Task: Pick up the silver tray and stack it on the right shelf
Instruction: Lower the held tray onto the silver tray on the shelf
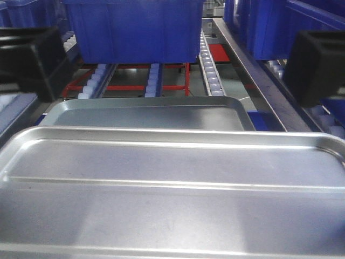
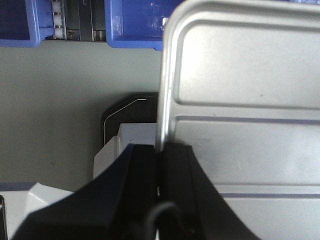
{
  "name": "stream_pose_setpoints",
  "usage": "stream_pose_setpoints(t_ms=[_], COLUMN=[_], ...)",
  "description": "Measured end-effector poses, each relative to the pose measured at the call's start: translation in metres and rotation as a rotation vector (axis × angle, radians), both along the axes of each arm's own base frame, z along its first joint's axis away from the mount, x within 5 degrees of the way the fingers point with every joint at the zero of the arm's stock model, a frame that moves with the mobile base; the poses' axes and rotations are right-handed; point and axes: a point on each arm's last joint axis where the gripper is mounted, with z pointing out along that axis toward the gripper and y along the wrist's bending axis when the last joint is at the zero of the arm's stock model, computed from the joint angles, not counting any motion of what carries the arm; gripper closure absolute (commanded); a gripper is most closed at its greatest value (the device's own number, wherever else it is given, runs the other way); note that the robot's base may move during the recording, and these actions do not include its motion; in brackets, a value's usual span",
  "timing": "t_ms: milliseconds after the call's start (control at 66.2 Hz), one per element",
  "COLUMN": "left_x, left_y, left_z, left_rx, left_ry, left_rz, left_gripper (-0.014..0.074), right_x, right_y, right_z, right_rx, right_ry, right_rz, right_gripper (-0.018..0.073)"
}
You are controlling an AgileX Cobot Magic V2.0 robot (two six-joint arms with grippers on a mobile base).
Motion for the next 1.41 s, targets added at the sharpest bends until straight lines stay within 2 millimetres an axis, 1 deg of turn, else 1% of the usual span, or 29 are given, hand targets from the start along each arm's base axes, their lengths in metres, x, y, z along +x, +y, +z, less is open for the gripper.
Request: stream_pose_setpoints(t_ms=[1194, 1406], left_x=[0.0003, 0.0022], left_y=[-0.0001, -0.0001], left_z=[0.0001, 0.0007], left_rx=[0.0, 0.008], left_ry=[-0.004, -0.03], left_rz=[-0.001, -0.032], left_gripper=[0.0694, 0.0694], right_x=[0.0, 0.0008], right_y=[0.0, -0.0003], right_z=[0.0, 0.0002], right_rx=[0.0, -0.005], right_ry=[0.0, -0.009], right_rz=[0.0, 0.005], right_gripper=[0.0487, 0.0487])
